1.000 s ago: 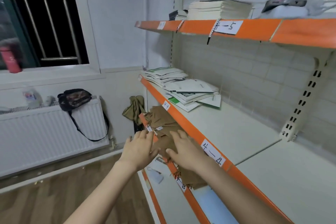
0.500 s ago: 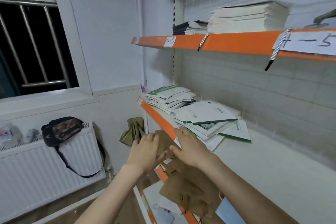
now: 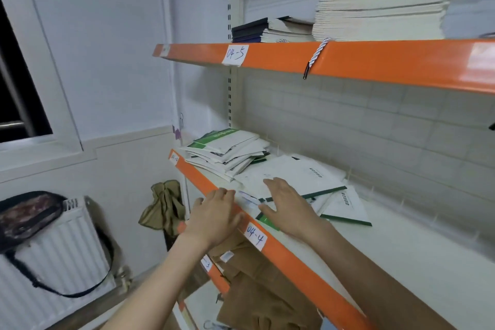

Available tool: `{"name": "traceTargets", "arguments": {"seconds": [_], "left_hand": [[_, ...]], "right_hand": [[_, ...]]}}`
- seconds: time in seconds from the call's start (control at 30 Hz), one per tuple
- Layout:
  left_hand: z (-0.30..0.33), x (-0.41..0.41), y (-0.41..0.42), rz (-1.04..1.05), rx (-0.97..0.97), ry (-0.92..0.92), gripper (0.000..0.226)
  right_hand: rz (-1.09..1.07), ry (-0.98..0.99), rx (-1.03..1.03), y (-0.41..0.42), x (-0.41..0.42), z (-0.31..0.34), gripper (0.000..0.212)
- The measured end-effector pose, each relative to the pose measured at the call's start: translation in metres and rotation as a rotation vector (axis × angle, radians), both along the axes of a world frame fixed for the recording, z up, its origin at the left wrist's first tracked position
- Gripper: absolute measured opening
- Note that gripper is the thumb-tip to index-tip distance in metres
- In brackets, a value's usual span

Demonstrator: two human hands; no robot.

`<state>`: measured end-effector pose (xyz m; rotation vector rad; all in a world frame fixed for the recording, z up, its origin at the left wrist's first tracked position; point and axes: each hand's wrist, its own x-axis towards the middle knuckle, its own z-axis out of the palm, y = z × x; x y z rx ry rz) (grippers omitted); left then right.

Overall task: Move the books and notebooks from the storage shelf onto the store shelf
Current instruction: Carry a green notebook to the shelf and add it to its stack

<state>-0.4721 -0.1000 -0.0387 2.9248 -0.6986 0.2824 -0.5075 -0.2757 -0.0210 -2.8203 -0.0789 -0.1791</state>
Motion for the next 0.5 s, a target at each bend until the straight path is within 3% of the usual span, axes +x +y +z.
{"name": "traceTargets", "arguments": {"seconds": [0.3,0.5], "left_hand": [[0.007,0.058,-0.063,-0.291,-0.051,-0.043,0.052],[0.001,0.081,-0.102,-0.442,0.118,0.14,0.09]], "right_hand": [[-0.324,0.003,0.018,-0.049,0.011,-0.009,0.051],[-0.549,0.047,0.038,-0.057,0.014,-0.011,0.048]]}}
